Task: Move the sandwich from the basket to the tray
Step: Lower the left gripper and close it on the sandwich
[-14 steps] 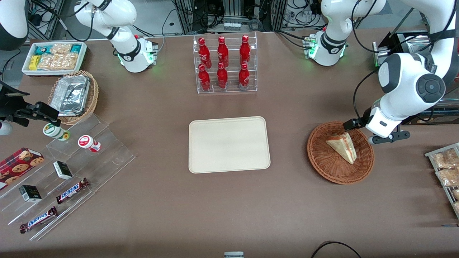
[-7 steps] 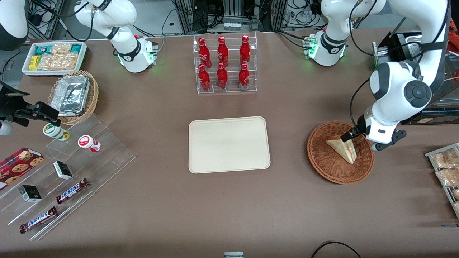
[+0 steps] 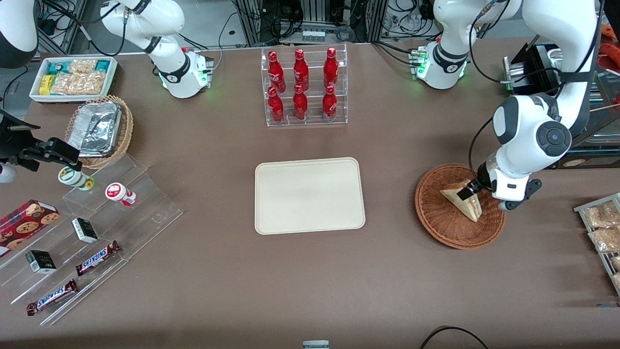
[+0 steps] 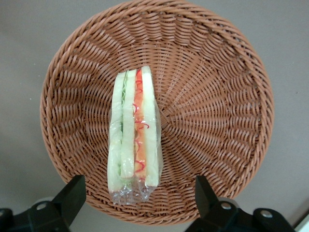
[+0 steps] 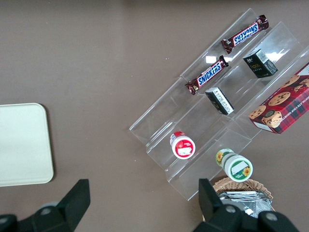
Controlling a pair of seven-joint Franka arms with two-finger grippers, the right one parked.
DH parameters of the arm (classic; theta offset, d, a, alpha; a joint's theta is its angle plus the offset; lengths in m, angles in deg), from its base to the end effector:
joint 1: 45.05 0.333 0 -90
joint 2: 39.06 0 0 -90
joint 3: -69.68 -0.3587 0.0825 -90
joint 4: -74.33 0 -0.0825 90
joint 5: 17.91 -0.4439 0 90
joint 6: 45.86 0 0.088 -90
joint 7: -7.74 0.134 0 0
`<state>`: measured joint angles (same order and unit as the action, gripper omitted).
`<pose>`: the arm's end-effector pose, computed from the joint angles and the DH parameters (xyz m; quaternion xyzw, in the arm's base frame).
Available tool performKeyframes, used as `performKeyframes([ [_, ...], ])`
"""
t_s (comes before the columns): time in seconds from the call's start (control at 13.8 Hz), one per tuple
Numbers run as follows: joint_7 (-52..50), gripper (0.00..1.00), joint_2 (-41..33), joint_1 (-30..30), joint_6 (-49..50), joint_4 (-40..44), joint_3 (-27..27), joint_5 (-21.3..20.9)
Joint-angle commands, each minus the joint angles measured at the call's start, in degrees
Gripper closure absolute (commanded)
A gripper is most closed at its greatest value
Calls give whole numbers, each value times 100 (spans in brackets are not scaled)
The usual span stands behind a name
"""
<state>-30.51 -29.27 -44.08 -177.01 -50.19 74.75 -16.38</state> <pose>0.5965 -0.0439 0.2832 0.9526 0.3025 -0.0317 0.0063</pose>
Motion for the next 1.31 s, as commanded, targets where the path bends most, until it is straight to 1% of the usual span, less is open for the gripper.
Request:
performKeyframes([
  [0.0, -130, 0, 207, 8, -173, -11, 21, -4],
  [0.73, -130, 0, 735, 8, -569, -2, 3, -4],
  [0.8, -130, 3, 735, 8, -569, -2, 3, -4],
  [0.87, -139, 12, 735, 8, -569, -11, 3, -4],
  [0.94, -130, 33, 735, 8, -552, -11, 3, -21],
  [1.09, -104, 69, 735, 8, -517, -11, -6, -82],
  [1.16, -104, 82, 727, 8, -508, -11, 3, -161],
  [1.23, -104, 88, 701, 8, -473, -11, 3, -171],
])
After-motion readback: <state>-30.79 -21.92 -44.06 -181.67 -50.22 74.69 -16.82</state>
